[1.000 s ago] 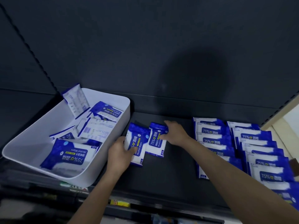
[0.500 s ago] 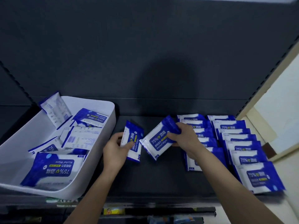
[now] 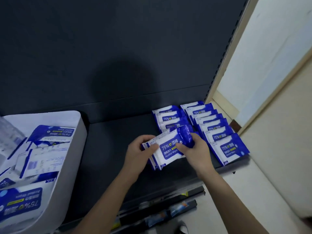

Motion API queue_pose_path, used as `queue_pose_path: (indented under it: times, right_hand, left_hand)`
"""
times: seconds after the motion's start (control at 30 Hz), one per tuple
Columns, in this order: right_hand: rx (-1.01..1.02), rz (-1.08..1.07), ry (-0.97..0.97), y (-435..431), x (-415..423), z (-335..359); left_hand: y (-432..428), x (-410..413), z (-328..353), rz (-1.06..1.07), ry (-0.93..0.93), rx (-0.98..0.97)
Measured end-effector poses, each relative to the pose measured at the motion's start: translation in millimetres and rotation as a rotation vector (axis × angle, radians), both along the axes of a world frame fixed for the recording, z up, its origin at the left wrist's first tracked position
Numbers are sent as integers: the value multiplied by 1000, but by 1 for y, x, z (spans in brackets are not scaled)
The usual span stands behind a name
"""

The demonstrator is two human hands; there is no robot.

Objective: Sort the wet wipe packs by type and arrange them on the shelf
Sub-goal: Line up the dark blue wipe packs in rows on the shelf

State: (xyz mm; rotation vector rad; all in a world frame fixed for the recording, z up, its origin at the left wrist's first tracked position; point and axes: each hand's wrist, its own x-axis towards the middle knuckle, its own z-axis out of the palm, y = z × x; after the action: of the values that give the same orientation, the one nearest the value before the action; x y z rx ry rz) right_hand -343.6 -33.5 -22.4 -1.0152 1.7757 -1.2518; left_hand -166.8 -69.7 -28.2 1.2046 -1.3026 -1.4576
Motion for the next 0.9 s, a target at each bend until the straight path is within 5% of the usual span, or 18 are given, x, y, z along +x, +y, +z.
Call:
queue_pose_path:
  times: [0.27, 0.5, 0.73, 0.9]
  right_hand:
    - [171, -31, 395, 15, -54, -9]
    - [286, 107, 538, 14, -80, -24]
    - [96, 357, 666, 18, -83, -25]
    - [90, 556, 825, 20, -90, -31]
  left_hand:
    - [-6, -66, -17, -108, -89, -4]
    - [7, -88, -30, 90, -398, -166]
    - [23, -92, -41, -24, -354, -150]
    - [29, -99, -42, -110, -584, -140]
